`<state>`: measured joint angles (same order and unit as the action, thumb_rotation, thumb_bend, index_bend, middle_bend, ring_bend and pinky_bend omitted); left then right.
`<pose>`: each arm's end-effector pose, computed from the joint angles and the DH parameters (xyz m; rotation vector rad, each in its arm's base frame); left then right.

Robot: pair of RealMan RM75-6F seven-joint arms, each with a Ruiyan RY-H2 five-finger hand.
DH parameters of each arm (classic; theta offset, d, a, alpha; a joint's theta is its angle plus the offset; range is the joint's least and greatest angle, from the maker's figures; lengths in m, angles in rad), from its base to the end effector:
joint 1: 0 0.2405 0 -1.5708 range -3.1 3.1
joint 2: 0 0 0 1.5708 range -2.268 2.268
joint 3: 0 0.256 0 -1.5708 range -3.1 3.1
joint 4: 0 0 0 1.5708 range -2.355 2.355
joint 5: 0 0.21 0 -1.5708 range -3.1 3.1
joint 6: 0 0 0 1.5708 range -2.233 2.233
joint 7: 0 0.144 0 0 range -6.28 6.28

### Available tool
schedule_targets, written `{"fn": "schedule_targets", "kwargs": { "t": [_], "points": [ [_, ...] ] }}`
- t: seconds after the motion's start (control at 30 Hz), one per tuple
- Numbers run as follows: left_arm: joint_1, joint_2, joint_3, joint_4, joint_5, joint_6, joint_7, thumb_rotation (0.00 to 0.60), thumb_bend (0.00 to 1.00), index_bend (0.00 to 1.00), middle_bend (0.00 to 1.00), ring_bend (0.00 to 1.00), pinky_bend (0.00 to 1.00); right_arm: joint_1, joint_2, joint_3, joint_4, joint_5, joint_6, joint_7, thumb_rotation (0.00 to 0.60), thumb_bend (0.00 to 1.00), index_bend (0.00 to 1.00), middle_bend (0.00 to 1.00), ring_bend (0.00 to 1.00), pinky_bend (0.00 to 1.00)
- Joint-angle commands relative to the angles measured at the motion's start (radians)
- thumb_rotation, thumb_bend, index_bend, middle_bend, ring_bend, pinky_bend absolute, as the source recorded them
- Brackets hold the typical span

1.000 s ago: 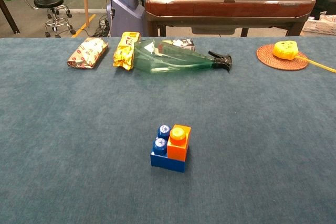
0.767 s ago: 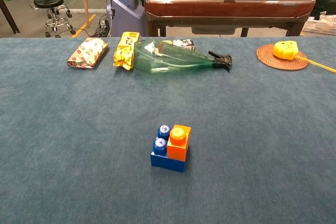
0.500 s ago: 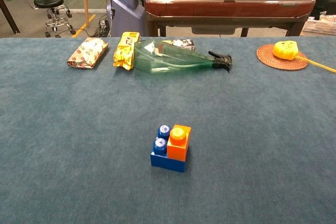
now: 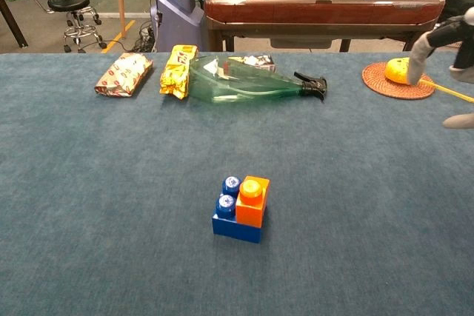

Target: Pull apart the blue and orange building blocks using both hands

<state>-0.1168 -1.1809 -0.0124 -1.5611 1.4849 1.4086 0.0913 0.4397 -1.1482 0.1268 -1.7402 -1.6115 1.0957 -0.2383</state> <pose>-0.3190 0.1829 0.1293 -1.4822 -0.9095 -0.7913 -0.1938 -0.2693 0.0939 1.9435 -0.6552 0.9540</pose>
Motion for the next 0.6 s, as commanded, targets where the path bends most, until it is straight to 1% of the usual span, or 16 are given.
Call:
{"fn": "schedule_targets", "kwargs": {
  "t": [0.03,0.23,0.4,0.6],
  "points": [
    [-0.019,-0.001,-0.01,-0.001,0.004,-0.017,0.005,0.6,0.02,0.43,0.55,0.5,0.71,0.082,-0.022,0.022,-0.025,0.003,-0.091,-0.04,0.6,0.0,0.44,1.0,1.0,1.0],
    [-0.051,-0.004,-0.013,-0.016,0.026,-0.042,0.042,0.6,0.02,0.43,0.55,0.5,0.71,0.163,-0.04,0.029,-0.043,0.013,-0.18,-0.041,0.6,0.0,0.44,1.0,1.0,1.0],
    [-0.063,-0.01,-0.014,-0.03,0.028,-0.05,0.056,0.6,0.02,0.43,0.55,0.5,0.71,0.222,-0.056,0.025,-0.044,0.013,-0.24,-0.044,0.6,0.0,0.44,1.0,1.0,1.0],
    [-0.069,-0.011,-0.009,-0.04,0.028,-0.057,0.074,0.6,0.02,0.43,0.55,0.5,0.71,0.288,-0.079,0.022,-0.044,0.033,-0.313,-0.083,0.6,0.0,0.37,1.0,1.0,1.0]
  ]
}}
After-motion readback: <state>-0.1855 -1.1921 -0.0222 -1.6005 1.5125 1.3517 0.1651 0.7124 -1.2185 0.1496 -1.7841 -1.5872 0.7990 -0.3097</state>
